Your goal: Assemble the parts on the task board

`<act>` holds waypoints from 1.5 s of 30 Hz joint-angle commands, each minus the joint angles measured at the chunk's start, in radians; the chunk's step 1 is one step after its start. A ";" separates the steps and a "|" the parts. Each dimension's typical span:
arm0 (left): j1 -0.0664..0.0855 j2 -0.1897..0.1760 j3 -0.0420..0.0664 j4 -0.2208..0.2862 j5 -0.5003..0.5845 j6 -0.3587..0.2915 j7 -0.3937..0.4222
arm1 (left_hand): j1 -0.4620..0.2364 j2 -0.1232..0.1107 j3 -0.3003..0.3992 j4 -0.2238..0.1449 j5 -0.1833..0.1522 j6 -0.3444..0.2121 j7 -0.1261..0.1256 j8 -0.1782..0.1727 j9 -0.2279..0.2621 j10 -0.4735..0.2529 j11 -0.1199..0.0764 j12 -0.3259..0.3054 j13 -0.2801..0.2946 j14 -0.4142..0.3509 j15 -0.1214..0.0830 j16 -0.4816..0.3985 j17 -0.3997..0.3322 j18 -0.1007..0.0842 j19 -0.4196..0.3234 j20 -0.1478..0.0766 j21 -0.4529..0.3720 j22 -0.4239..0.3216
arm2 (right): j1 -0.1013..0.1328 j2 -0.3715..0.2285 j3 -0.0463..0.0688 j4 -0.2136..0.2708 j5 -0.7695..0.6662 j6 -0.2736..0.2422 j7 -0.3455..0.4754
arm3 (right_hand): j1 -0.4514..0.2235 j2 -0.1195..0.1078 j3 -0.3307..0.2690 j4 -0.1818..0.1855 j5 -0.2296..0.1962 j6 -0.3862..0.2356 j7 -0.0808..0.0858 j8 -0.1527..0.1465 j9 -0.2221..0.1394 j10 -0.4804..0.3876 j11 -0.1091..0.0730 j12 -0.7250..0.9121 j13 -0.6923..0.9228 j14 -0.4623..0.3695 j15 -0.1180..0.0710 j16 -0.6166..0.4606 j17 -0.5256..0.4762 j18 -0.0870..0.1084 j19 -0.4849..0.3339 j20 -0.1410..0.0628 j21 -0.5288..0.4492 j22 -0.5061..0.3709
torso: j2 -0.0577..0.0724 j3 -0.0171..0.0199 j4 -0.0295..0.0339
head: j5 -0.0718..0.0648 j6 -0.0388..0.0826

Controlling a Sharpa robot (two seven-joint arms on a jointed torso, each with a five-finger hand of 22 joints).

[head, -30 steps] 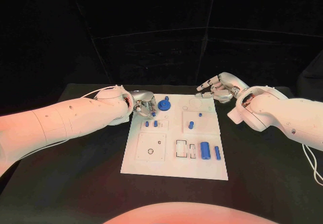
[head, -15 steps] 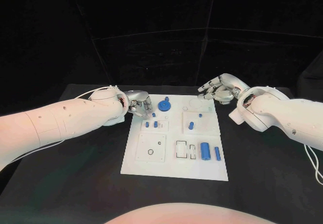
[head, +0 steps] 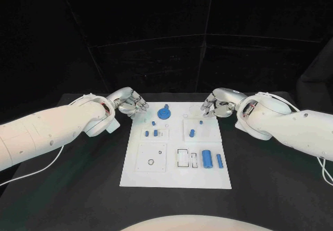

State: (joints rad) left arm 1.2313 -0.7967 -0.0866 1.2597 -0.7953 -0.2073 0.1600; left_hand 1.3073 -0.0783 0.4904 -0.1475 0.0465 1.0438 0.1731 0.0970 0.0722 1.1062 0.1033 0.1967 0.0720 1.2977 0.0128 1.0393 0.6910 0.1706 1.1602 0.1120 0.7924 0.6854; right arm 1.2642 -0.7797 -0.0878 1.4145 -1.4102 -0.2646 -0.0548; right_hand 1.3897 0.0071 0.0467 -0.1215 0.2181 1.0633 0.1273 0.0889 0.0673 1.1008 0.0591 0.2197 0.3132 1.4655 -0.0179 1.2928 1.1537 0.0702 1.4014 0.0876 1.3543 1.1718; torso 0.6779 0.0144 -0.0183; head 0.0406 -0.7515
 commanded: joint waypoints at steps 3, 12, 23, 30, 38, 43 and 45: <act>0.002 -0.014 0.001 0.034 0.574 0.013 0.225 | 0.000 0.011 -0.003 0.002 0.001 0.006 0.001 0.010 -0.001 -0.007 0.000 0.011 0.001 -0.034 0.001 -0.042 -0.057 0.013 -0.016 0.001 -0.020 -0.012 | -0.011 0.006 0.000 0.009 -0.266 0.002 -0.068 | -0.010 -0.018 0.017 -0.003 -0.009 -0.001 0.003 -0.014 -0.002 -0.007 0.010 -0.021 -0.035 0.032 0.005 -0.006 -0.008 0.010 0.007 0.005 -0.003 0.004 | 0.001 -0.0015 -0.0018 | -0.012 0.005; 0.002 -0.043 -0.001 0.085 0.730 0.038 0.287 | -0.003 0.016 -0.013 0.005 0.002 0.015 -0.001 0.019 0.000 0.003 -0.003 0.027 0.004 -0.054 0.001 -0.061 -0.086 0.013 -0.026 0.002 -0.035 -0.020 | -0.033 0.035 0.000 -0.012 -0.312 0.003 -0.081 | -0.022 -0.031 0.079 -0.019 -0.029 -0.009 0.014 -0.025 -0.001 0.002 0.020 -0.050 -0.120 0.033 0.014 -0.004 -0.013 0.010 0.007 0.014 -0.005 0.000 | 0.002 0.0000 0.0029 | -0.024 0.007; 0.002 -0.056 -0.002 0.090 0.745 0.042 0.293 | -0.004 0.015 -0.017 0.005 0.002 0.016 -0.002 0.021 0.000 0.004 -0.004 0.030 0.005 -0.062 0.000 -0.070 -0.099 0.013 -0.028 0.002 -0.039 -0.023 | -0.057 0.060 0.000 -0.035 -0.310 0.039 -0.069 | -0.031 -0.035 0.154 -0.032 -0.048 -0.005 0.019 -0.023 0.000 0.019 0.024 -0.064 -0.180 0.032 0.017 -0.004 -0.019 0.011 0.006 0.018 -0.008 -0.003 | 0.002 0.0003 -0.0003 | -0.020 0.002; 0.002 -0.057 -0.002 0.088 0.746 0.042 0.291 | -0.003 0.015 -0.018 0.004 0.002 0.016 -0.002 0.021 0.000 0.004 -0.004 0.032 0.005 -0.067 0.000 -0.076 -0.108 0.013 -0.029 0.001 -0.041 -0.024 | -0.065 0.072 0.000 -0.046 -0.306 0.052 -0.061 | -0.040 -0.037 0.209 -0.038 -0.062 0.009 0.020 -0.022 0.000 0.038 0.023 -0.068 -0.206 0.032 0.016 -0.004 -0.021 0.011 0.007 0.018 -0.008 -0.002 | 0.002 0.0001 0.0008 | -0.021 0.000; 0.002 -0.057 -0.002 0.087 0.746 0.042 0.288 | -0.002 0.015 -0.019 0.004 0.002 0.016 -0.001 0.022 0.000 0.003 -0.004 0.033 0.005 -0.069 0.000 -0.078 -0.112 0.013 -0.030 0.001 -0.042 -0.024 | -0.069 0.081 0.000 -0.052 -0.299 0.062 -0.056 | -0.048 -0.031 0.287 -0.042 -0.091 0.041 0.017 -0.017 0.003 0.074 0.018 -0.070 -0.228 0.033 0.011 0.003 -0.017 0.010 0.010 0.014 -0.003 0.005 | 0.001 0.0006 0.0000 | -0.021 -0.002; 0.002 -0.057 -0.002 0.085 0.746 0.040 0.286 | -0.002 0.016 -0.019 0.004 0.002 0.016 -0.001 0.022 0.000 0.003 -0.004 0.033 0.005 -0.070 0.000 -0.079 -0.113 0.013 -0.030 0.001 -0.043 -0.025 | -0.070 0.086 0.000 -0.054 -0.296 0.070 -0.055 | -0.065 -0.039 0.341 -0.037 -0.101 0.060 0.013 -0.018 0.003 0.096 0.013 -0.077 -0.240 0.034 0.007 0.006 -0.015 0.010 0.012 0.009 -0.001 0.009 | 0.001 0.0002 0.0000 | -0.021 -0.004; 0.002 -0.058 -0.002 0.085 0.746 0.039 0.286 | -0.002 0.016 -0.019 0.004 0.002 0.016 -0.001 0.022 0.000 0.003 -0.004 0.033 0.005 -0.070 0.000 -0.079 -0.113 0.013 -0.030 0.001 -0.043 -0.025 | -0.070 0.087 0.000 -0.055 -0.294 0.075 -0.056 | -0.069 -0.042 0.351 -0.036 -0.101 0.063 0.013 -0.018 0.003 0.099 0.012 -0.078 -0.241 0.034 0.007 0.007 -0.014 0.009 0.013 0.009 0.000 0.009 | 0.001 0.0000 0.0003 | -0.022 -0.004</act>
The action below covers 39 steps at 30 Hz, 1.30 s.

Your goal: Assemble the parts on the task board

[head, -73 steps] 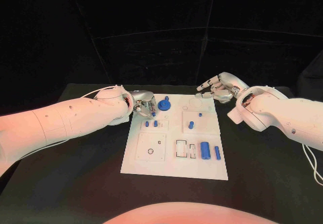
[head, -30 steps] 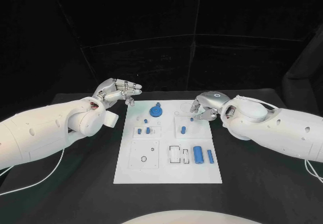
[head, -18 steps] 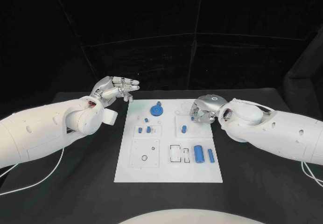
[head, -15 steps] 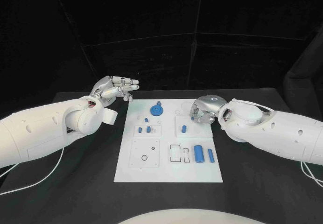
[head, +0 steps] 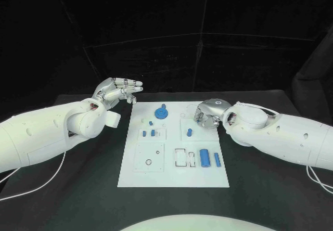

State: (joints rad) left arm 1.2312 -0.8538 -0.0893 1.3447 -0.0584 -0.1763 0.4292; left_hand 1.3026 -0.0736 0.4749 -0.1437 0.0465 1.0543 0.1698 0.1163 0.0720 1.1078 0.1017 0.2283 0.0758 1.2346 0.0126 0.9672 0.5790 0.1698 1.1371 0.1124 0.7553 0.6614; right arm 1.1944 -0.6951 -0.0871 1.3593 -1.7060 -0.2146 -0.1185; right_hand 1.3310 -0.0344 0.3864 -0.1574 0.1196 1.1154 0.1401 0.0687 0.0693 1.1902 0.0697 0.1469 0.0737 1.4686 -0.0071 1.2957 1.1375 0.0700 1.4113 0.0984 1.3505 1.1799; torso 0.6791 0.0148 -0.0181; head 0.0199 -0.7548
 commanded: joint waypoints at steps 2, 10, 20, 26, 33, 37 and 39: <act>0.002 -0.001 0.001 0.000 0.009 0.008 0.016 | 0.003 0.011 -0.004 0.000 0.002 0.006 0.002 0.003 0.000 0.002 -0.002 0.002 0.001 -0.007 0.000 -0.007 -0.001 0.014 -0.007 0.001 -0.005 -0.001 | 0.000 0.003 -0.001 0.000 0.003 0.029 0.007 | -0.012 -0.002 0.018 0.000 -0.003 0.013 -0.001 0.002 0.001 0.013 0.001 -0.007 -0.003 0.031 -0.004 0.006 0.003 0.009 0.004 -0.002 0.004 0.003 | 0.000 -0.0004 0.0001 | -0.001 -0.002; 0.002 -0.002 0.001 -0.001 0.009 0.009 0.009 | 0.005 0.011 -0.005 -0.002 0.002 0.005 0.003 0.003 0.000 0.000 -0.002 0.003 0.001 -0.009 0.000 -0.008 -0.003 0.014 -0.008 0.001 -0.008 -0.002 | -0.002 0.003 -0.001 0.002 0.002 0.003 -0.022 | 0.004 0.009 0.081 -0.010 -0.009 0.038 -0.004 0.006 0.003 0.038 -0.005 -0.009 -0.005 0.033 -0.011 0.015 0.012 0.007 0.010 -0.009 0.013 0.015 | 0.000 -0.0004 0.0004 | -0.002 -0.004; 0.002 -0.002 0.001 -0.003 0.009 0.012 0.004 | 0.006 0.011 -0.005 -0.003 0.002 0.004 0.003 0.003 0.000 -0.001 -0.002 0.004 0.001 -0.009 0.000 -0.008 -0.003 0.014 -0.008 0.001 -0.008 -0.003 | -0.002 -0.023 0.000 0.032 0.014 -0.137 -0.021 | 0.006 0.003 0.127 -0.020 -0.018 0.043 -0.003 0.002 0.002 0.045 -0.004 -0.016 -0.006 0.034 -0.011 0.020 0.014 0.006 0.012 -0.010 0.017 0.021 | -0.001 -0.0008 0.0005 | -0.001 -0.006; 0.002 -0.002 0.001 -0.005 0.009 0.013 0.001 | 0.008 0.011 -0.006 -0.004 0.002 0.002 0.004 0.003 -0.001 -0.002 -0.001 0.004 0.001 -0.011 0.000 -0.009 -0.004 0.014 -0.008 0.000 -0.010 -0.004 | -0.002 -0.042 0.000 0.057 0.048 -0.194 -0.009 | 0.001 -0.006 0.144 -0.022 -0.018 0.040 -0.001 -0.002 0.000 0.043 -0.003 -0.022 -0.007 0.034 -0.010 0.022 0.014 0.006 0.012 -0.010 0.018 0.021 | -0.002 -0.0007 -0.0002 | 0.000 -0.005; 0.002 -0.002 0.001 -0.008 0.009 0.012 -0.001 | 0.008 0.011 -0.007 -0.005 0.002 0.001 0.004 0.003 -0.001 -0.003 -0.001 0.005 0.001 -0.012 0.001 -0.010 -0.005 0.014 -0.009 0.000 -0.011 -0.004 | -0.001 -0.082 0.002 0.109 0.090 -0.221 0.001 | -0.002 -0.011 0.150 -0.022 -0.018 0.038 0.000 -0.003 0.000 0.042 -0.002 -0.024 -0.007 0.034 -0.009 0.022 0.013 0.006 0.012 -0.010 0.018 0.020 | -0.003 -0.0021 -0.0009 | 0.000 -0.003; 0.002 -0.002 0.001 -0.008 0.009 0.012 -0.002 | 0.008 0.011 -0.007 -0.005 0.002 0.001 0.004 0.003 -0.001 -0.003 -0.001 0.005 0.001 -0.012 0.001 -0.010 -0.005 0.014 -0.009 0.000 -0.011 -0.004 | -0.001 -0.103 0.002 0.161 0.113 -0.233 0.011 | -0.003 -0.014 0.153 -0.023 -0.018 0.038 0.000 -0.003 0.000 0.042 -0.002 -0.025 -0.007 0.034 -0.009 0.023 0.014 0.006 0.012 -0.010 0.019 0.022 | -0.003 -0.0018 0.0000 | 0.002 -0.001; 0.002 -0.002 0.001 -0.008 0.009 0.012 -0.002 | 0.008 0.011 -0.007 -0.005 0.002 0.001 0.005 0.002 -0.001 -0.004 0.000 0.005 0.001 -0.013 0.001 -0.011 -0.006 0.014 -0.009 0.001 -0.012 -0.005 | -0.001 -0.107 0.003 0.195 0.124 -0.238 0.018 | -0.002 -0.015 0.156 -0.024 -0.017 0.037 0.000 -0.003 0.000 0.042 -0.002 -0.025 -0.007 0.034 -0.009 0.023 0.015 0.006 0.012 -0.010 0.019 0.022 | -0.001 -0.0010 0.0002 | 0.005 0.000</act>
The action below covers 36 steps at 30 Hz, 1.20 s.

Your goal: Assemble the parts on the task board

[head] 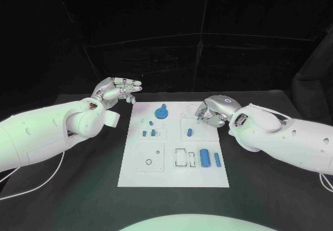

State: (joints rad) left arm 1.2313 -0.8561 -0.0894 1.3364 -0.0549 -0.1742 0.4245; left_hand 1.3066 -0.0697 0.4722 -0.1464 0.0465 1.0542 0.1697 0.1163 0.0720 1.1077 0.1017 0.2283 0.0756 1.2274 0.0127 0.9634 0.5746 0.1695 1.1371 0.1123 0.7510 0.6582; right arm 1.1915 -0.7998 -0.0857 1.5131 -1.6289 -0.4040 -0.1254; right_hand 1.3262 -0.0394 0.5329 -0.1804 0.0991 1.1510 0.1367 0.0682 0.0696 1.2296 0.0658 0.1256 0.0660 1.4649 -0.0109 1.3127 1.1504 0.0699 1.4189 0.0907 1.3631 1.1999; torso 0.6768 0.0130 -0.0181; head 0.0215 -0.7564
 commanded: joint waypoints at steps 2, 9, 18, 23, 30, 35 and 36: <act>0.002 0.001 0.001 0.000 0.005 0.010 0.003 | 0.004 0.007 -0.005 -0.002 0.002 0.000 0.005 0.002 -0.001 -0.004 0.000 0.005 0.001 -0.006 0.001 -0.007 -0.002 0.014 -0.009 0.001 -0.008 -0.002 | 0.002 0.004 0.002 0.070 0.054 -0.049 0.032 | 0.002 -0.011 0.010 -0.002 0.003 0.002 0.004 -0.002 -0.001 0.003 0.002 -0.004 0.001 0.038 -0.006 0.007 0.002 0.006 0.005 -0.002 0.006 0.002 | 0.000 0.0003 0.0005 | 0.006 0.002; 0.002 0.013 0.001 0.001 0.005 0.012 0.003 | 0.004 0.007 -0.005 -0.002 0.002 0.000 0.005 0.002 -0.001 -0.004 0.000 0.005 0.001 -0.006 0.001 -0.007 -0.002 0.014 -0.009 0.001 -0.008 -0.002 | 0.002 0.080 0.001 0.117 0.068 -0.027 0.053 | 0.003 -0.012 0.016 -0.003 0.006 0.001 0.004 -0.002 -0.001 0.003 0.003 -0.005 0.001 0.038 -0.005 0.007 0.001 0.007 0.004 -0.002 0.006 0.001 | 0.002 -0.0010 0.0039 | 0.028 -0.002; 0.002 0.044 0.001 -0.006 0.006 0.019 0.006 | 0.003 0.007 -0.007 -0.002 0.002 -0.001 0.006 0.002 -0.002 -0.006 0.001 0.006 0.001 -0.007 0.002 -0.008 -0.003 0.014 -0.009 0.001 -0.009 -0.003 | -0.018 0.181 0.000 0.087 0.047 0.034 0.065 | 0.001 -0.015 0.021 -0.004 0.009 -0.001 0.006 -0.003 -0.001 0.000 0.004 -0.008 0.001 0.037 -0.004 0.006 -0.002 0.007 0.003 -0.001 0.004 -0.002 | 0.002 -0.0019 0.0009 | 0.075 -0.015; 0.002 0.051 0.001 -0.008 0.006 0.020 0.005 | 0.003 0.007 -0.007 -0.002 0.002 -0.001 0.006 0.002 -0.002 -0.006 0.001 0.006 0.001 -0.007 0.002 -0.008 -0.003 0.014 -0.009 0.001 -0.009 -0.003 | -0.051 0.220 -0.001 0.059 0.021 0.081 0.061 | 0.001 -0.015 0.025 -0.004 0.011 -0.003 0.006 -0.004 -0.001 -0.001 0.005 -0.010 0.000 0.037 -0.004 0.006 -0.001 0.007 0.002 -0.001 0.005 -0.002 | 0.002 -0.0001 0.0013 | 0.099 -0.024; 0.002 0.053 0.001 -0.008 0.006 0.022 0.004 | 0.003 0.007 -0.007 -0.002 0.002 -0.001 0.006 0.002 -0.002 -0.006 0.001 0.006 0.001 -0.007 0.002 -0.008 -0.003 0.014 -0.009 0.001 -0.009 -0.003 | -0.083 0.250 -0.002 0.031 -0.024 0.123 0.049 | 0.000 -0.016 0.027 -0.004 0.012 -0.004 0.007 -0.004 -0.002 -0.003 0.006 -0.011 0.000 0.037 -0.003 0.006 -0.002 0.007 0.002 -0.001 0.005 -0.002 | 0.002 0.0007 0.0000 | 0.111 -0.034; 0.002 0.053 0.001 -0.007 0.006 0.022 0.004 | 0.003 0.007 -0.007 -0.002 0.002 -0.001 0.006 0.002 -0.002 -0.006 0.001 0.006 0.001 -0.007 0.002 -0.008 -0.003 0.014 -0.009 0.001 -0.009 -0.003 | -0.092 0.260 -0.002 0.017 -0.042 0.142 0.044 | 0.000 -0.017 0.027 -0.004 0.012 -0.005 0.007 -0.004 -0.002 -0.003 0.006 -0.012 0.000 0.037 -0.003 0.006 -0.001 0.007 0.002 -0.001 0.004 -0.002 | 0.002 0.0001 0.0002 | 0.115 -0.041; 0.002 0.053 0.001 -0.007 0.006 0.023 0.004 | 0.003 0.007 -0.007 -0.002 0.002 -0.001 0.006 0.002 -0.002 -0.006 0.001 0.006 0.001 -0.007 0.002 -0.008 -0.003 0.014 -0.009 0.001 -0.009 -0.003 | -0.095 0.262 -0.002 0.015 -0.045 0.149 0.043 | 0.000 -0.017 0.027 -0.004 0.012 -0.005 0.007 -0.004 -0.002 -0.003 0.006 -0.012 0.000 0.037 -0.003 0.006 -0.001 0.007 0.002 -0.001 0.004 -0.002 | 0.003 0.0003 0.0002 | 0.119 -0.045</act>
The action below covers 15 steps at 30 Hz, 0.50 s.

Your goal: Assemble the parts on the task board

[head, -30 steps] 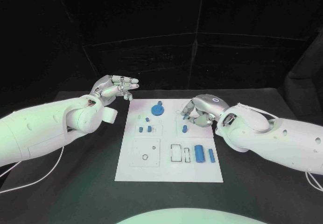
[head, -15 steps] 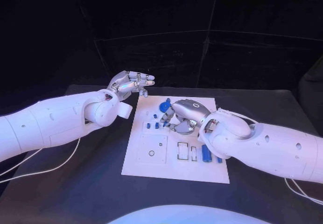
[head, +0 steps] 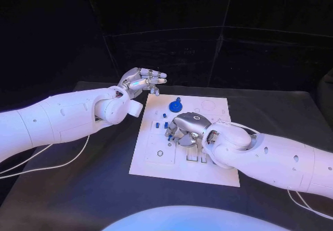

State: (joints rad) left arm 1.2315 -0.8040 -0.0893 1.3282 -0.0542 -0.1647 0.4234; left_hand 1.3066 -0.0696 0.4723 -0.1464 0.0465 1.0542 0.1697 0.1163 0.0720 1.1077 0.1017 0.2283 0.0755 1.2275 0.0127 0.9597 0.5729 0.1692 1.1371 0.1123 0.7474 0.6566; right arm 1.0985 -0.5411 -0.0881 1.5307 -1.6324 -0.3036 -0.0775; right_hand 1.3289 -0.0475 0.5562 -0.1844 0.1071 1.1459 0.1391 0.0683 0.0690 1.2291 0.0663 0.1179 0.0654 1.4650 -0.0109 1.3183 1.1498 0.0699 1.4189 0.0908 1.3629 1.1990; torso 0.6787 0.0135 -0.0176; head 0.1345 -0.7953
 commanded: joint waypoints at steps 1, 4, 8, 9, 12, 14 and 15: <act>0.002 0.001 0.001 0.001 0.005 0.013 0.005 | 0.003 0.007 -0.007 -0.002 0.002 -0.001 0.006 0.002 -0.002 -0.006 0.001 0.006 0.001 -0.007 0.001 -0.004 -0.002 0.014 -0.009 0.001 -0.006 -0.001 | -0.004 0.004 0.001 -0.004 -0.044 0.055 -0.005 | -0.003 -0.009 0.004 0.000 0.004 -0.001 0.005 -0.005 -0.001 -0.003 0.006 -0.005 0.001 0.037 -0.003 0.001 -0.001 0.007 0.002 -0.001 0.005 -0.001 | 0.001 0.0001 -0.0009 | 0.008 -0.008; 0.002 0.001 0.001 0.001 0.005 0.013 0.005 | 0.002 0.008 -0.008 -0.001 0.002 -0.002 0.007 0.002 -0.002 -0.007 0.001 0.007 0.001 -0.008 0.002 -0.005 -0.003 0.014 -0.010 0.001 -0.007 -0.002 | -0.007 0.006 0.000 -0.008 -0.046 0.067 -0.003 | -0.004 -0.010 0.005 0.000 0.004 -0.001 0.006 -0.005 -0.001 -0.003 0.006 -0.005 0.001 0.036 -0.003 0.000 -0.002 0.007 0.001 0.000 0.004 -0.002 | 0.000 0.0001 -0.0011 | 0.011 -0.012; 0.002 0.001 0.001 0.001 0.005 0.014 0.004 | 0.002 0.008 -0.008 -0.001 0.002 -0.002 0.007 0.003 -0.002 -0.007 0.001 0.007 0.001 -0.008 0.002 -0.005 -0.003 0.014 -0.010 0.001 -0.007 -0.002 | -0.012 0.007 0.000 -0.011 -0.048 0.076 -0.001 | -0.005 -0.010 0.005 0.001 0.004 -0.002 0.006 -0.005 -0.001 -0.004 0.007 -0.005 0.001 0.036 -0.003 0.001 -0.001 0.007 0.002 0.000 0.004 -0.002 | 0.000 -0.0004 -0.0009 | 0.012 -0.013; 0.002 0.001 0.001 0.000 0.005 0.015 0.004 | 0.002 0.008 -0.008 -0.001 0.002 -0.002 0.007 0.003 -0.002 -0.007 0.001 0.007 0.001 -0.008 0.002 -0.005 -0.003 0.014 -0.010 0.001 -0.007 -0.002 | -0.013 0.008 0.000 -0.012 -0.048 0.077 -0.001 | -0.005 -0.010 0.005 0.001 0.004 -0.002 0.006 -0.005 -0.001 -0.004 0.007 -0.005 0.001 0.036 -0.003 0.001 -0.001 0.007 0.002 0.000 0.004 -0.002 | 0.000 -0.0004 -0.0009 | 0.012 -0.013; 0.002 0.001 0.001 0.000 0.005 0.015 0.003 | 0.002 0.008 -0.008 -0.001 0.002 -0.002 0.007 0.003 -0.002 -0.007 0.001 0.007 0.001 -0.008 0.002 -0.005 -0.003 0.014 -0.010 0.001 -0.007 -0.002 | -0.015 0.010 0.000 -0.014 -0.048 0.079 -0.001 | -0.005 -0.010 0.005 0.001 0.004 -0.002 0.006 -0.005 -0.001 -0.004 0.007 -0.005 0.001 0.036 -0.003 0.001 -0.001 0.007 0.002 0.000 0.004 -0.002 | 0.000 0.0003 -0.0012 | 0.012 -0.016; 0.002 0.000 0.001 0.000 0.005 0.016 0.003 | 0.002 0.008 -0.008 -0.001 0.002 -0.002 0.007 0.003 -0.002 -0.007 0.001 0.007 0.001 -0.008 0.002 -0.005 -0.003 0.014 -0.010 0.001 -0.007 -0.002 | -0.015 0.011 0.000 -0.014 -0.049 0.079 -0.001 | -0.005 -0.010 0.005 0.001 0.004 -0.002 0.006 -0.005 -0.001 -0.004 0.007 -0.005 0.001 0.036 -0.003 0.001 -0.001 0.007 0.002 0.000 0.004 -0.002 | 0.000 0.0001 -0.0013 | 0.012 -0.016; 0.002 0.000 0.001 -0.001 0.005 0.016 0.003 | 0.002 0.008 -0.008 -0.001 0.002 -0.002 0.007 0.003 -0.002 -0.007 0.001 0.007 0.001 -0.008 0.002 -0.005 -0.003 0.014 -0.010 0.001 -0.007 -0.002 | -0.016 0.011 0.000 -0.015 -0.049 0.079 -0.001 | -0.005 -0.010 0.005 0.001 0.004 -0.002 0.006 -0.005 -0.001 -0.004 0.007 -0.005 0.001 0.036 -0.003 0.001 -0.001 0.007 0.002 0.000 0.004 -0.002 | 0.001 0.0001 -0.0010 | 0.013 -0.017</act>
State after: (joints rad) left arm 1.2315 -0.8042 -0.0893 1.3273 -0.0540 -0.1618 0.4224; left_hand 1.3066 -0.0697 0.4695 -0.1492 0.0465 1.0542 0.1697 0.1162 0.0711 1.1077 0.1017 0.2324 0.0755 1.2275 0.0128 0.9597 0.5715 0.1693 1.1337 0.1157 0.7436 0.6557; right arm 1.0820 -0.5307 -0.0882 1.5159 -1.6673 -0.2438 -0.0797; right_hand 1.3248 -0.0516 0.5561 -0.1844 0.1070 1.1456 0.1388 0.0683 0.0683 1.2290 0.0663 0.1178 0.0653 1.4650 -0.0109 1.3183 1.1487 0.0699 1.4189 0.0908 1.3629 1.1976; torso 0.6790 0.0135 -0.0186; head 0.1468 -0.8107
